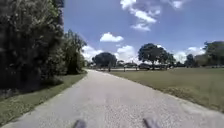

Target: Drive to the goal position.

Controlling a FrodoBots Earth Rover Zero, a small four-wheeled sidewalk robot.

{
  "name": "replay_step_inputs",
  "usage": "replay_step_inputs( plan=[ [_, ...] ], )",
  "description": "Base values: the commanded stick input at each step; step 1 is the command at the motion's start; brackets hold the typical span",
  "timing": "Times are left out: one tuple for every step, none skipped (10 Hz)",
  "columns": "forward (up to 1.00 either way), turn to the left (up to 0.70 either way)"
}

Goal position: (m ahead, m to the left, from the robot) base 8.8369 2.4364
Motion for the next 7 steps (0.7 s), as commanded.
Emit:
replay_step_inputs(
  plan=[
    [0.50, 0.43],
    [0.50, 0.17],
    [0.50, 0.00],
    [0.50, 0.00],
    [0.50, 0.00],
    [0.50, 0.00],
    [0.50, 0.00]
  ],
)
